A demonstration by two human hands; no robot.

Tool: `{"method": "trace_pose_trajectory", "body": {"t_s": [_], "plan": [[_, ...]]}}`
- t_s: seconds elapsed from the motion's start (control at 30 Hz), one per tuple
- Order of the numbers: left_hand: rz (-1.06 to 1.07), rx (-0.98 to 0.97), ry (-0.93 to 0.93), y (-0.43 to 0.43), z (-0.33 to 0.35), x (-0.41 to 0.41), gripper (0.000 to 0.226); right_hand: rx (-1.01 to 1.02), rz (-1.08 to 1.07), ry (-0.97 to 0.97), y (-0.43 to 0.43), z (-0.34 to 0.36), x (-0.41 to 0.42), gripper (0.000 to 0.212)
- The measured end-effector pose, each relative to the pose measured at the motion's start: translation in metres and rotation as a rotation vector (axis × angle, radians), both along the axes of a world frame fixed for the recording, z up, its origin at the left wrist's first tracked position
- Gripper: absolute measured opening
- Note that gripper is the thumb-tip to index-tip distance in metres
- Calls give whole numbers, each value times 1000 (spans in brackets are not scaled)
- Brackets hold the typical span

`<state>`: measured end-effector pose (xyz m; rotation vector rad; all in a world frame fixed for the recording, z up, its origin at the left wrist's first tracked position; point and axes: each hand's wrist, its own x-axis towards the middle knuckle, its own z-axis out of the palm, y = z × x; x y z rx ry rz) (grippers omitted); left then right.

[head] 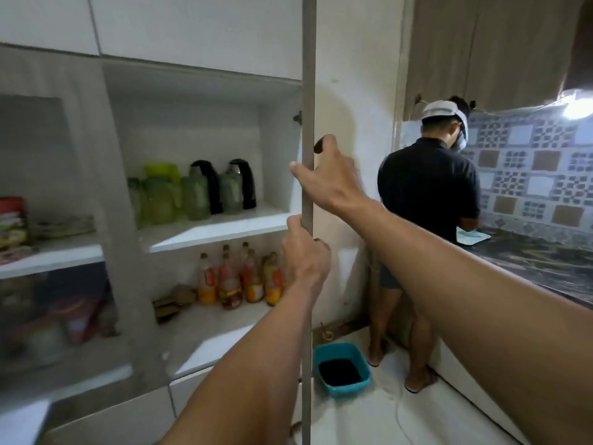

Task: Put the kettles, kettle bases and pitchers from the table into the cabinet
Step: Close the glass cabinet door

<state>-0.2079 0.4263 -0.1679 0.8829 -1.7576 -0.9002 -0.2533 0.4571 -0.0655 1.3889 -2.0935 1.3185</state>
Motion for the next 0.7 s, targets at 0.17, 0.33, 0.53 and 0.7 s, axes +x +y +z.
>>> {"method": "trace_pose_trajectory", "body": {"t_s": [0.17, 0.33, 0.53, 0.7], "plan": [[195, 127, -17, -78, 8, 79, 28, 87, 123, 112, -88, 1, 61, 65], [351, 172, 34, -173, 7, 120, 20, 45, 291, 54, -192, -2, 95, 61], [485, 130, -8, -287, 2, 146, 23, 58, 311, 31, -315, -2, 122, 70], [562, 150, -67, -364, 10, 154, 29, 53, 290, 85, -396, 0, 128, 68]]}}
